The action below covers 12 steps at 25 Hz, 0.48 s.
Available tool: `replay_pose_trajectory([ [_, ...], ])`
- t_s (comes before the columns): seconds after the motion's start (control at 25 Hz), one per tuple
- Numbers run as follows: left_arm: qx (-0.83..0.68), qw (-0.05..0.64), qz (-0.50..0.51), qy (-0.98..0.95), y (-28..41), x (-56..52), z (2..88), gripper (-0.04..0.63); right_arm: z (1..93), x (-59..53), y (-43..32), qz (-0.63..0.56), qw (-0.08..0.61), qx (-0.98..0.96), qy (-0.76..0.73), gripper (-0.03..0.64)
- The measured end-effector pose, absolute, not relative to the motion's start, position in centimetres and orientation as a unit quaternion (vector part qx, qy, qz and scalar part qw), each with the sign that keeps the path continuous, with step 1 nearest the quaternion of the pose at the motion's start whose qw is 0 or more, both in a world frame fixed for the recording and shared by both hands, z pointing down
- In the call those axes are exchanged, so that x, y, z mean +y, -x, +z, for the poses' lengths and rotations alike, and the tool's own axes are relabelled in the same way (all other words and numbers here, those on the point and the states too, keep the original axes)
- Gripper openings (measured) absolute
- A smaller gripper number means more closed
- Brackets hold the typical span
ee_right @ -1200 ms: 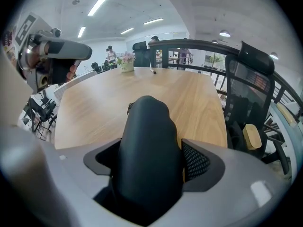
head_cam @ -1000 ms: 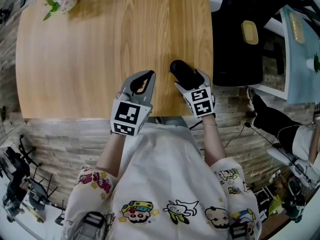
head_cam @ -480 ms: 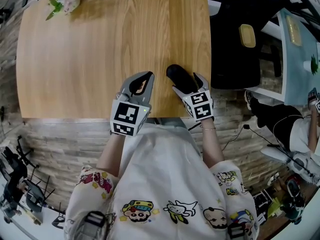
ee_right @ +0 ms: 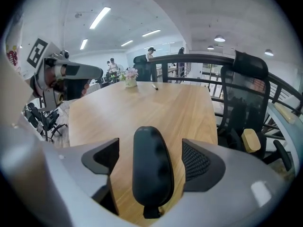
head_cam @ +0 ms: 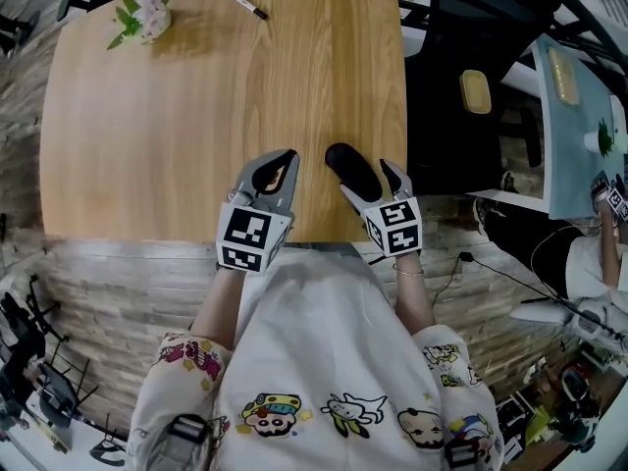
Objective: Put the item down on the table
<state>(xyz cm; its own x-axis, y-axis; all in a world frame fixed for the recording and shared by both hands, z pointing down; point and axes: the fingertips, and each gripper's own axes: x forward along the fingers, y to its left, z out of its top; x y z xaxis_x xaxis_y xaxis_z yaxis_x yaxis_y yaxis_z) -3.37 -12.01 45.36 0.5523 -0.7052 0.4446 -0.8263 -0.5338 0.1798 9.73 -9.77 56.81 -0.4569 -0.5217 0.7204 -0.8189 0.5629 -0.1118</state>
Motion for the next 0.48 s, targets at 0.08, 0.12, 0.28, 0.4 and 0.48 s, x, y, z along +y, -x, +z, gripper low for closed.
replay_pose_trajectory([
  [0.08, -0.450, 0.183, 0.158, -0.860, 3.5, -12.1, 44.8, 0.002, 55.3, -10.2, -9.9, 0.220, 0.311, -0.826, -0.415, 0.419],
  [0.12, -0.452, 0.180, 0.156, -0.860, 3.6, -12.2, 44.4, 0.002, 54.5, -10.4, -10.0, 0.214, 0.304, -0.829, -0.418, 0.416],
  [0.28, -0.458, 0.168, 0.146, -0.860, 3.7, -12.5, 43.1, 0.002, 50.8, -11.6, -10.4, 0.194, 0.267, -0.839, -0.432, 0.393],
  [0.4, -0.460, 0.159, 0.137, -0.863, 3.8, -12.9, 42.0, 0.002, 47.5, -13.1, -10.8, 0.188, 0.217, -0.847, -0.448, 0.373],
  [0.48, -0.463, 0.151, 0.132, -0.863, 3.9, -13.3, 41.1, 0.002, 45.3, -14.0, -11.2, 0.179, 0.187, -0.850, -0.459, 0.345],
])
